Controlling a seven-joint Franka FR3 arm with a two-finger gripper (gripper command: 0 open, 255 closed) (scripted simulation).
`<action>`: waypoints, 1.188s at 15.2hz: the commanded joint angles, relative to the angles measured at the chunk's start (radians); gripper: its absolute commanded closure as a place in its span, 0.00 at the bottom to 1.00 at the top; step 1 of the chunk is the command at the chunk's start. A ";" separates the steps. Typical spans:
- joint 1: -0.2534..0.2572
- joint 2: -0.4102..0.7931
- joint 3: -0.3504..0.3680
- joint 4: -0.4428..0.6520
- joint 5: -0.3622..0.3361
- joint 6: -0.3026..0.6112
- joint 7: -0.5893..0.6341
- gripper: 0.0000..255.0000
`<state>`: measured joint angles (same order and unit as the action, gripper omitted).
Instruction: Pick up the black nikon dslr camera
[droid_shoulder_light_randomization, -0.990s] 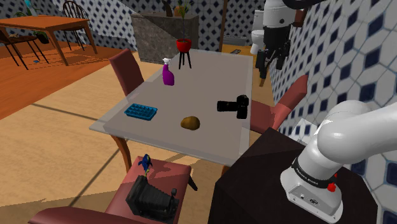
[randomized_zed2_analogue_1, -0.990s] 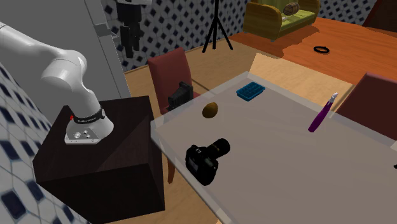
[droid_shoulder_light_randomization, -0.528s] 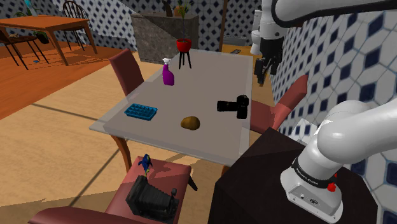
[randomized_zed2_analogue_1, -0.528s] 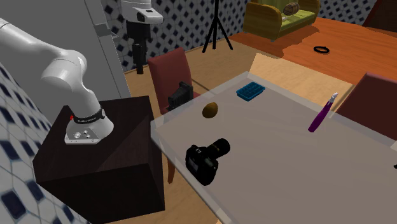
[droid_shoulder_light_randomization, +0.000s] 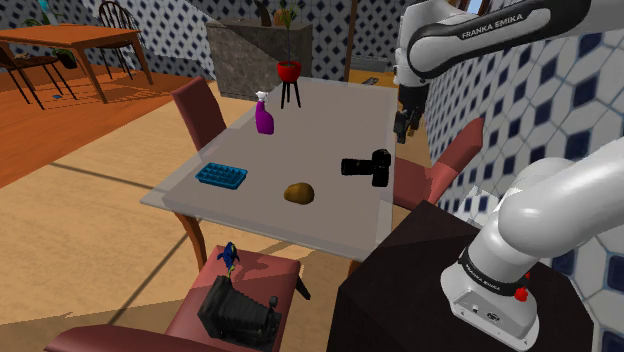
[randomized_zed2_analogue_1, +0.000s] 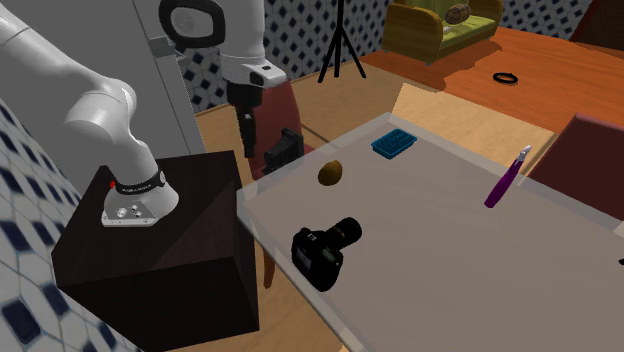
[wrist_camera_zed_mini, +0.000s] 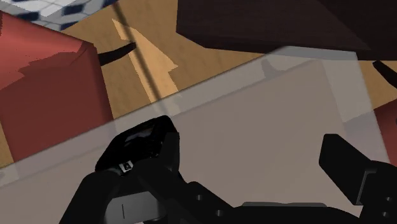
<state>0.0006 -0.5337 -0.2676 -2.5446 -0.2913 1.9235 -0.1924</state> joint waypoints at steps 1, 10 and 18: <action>0.004 0.067 -0.037 0.002 -0.012 0.076 -0.056 0.00; 0.036 0.432 -0.172 0.100 0.046 0.374 -0.341 0.00; -0.004 0.791 -0.158 0.283 0.253 0.548 -0.655 0.00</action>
<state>0.0039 0.2120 -0.4370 -2.2877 -0.0663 2.4529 -0.8106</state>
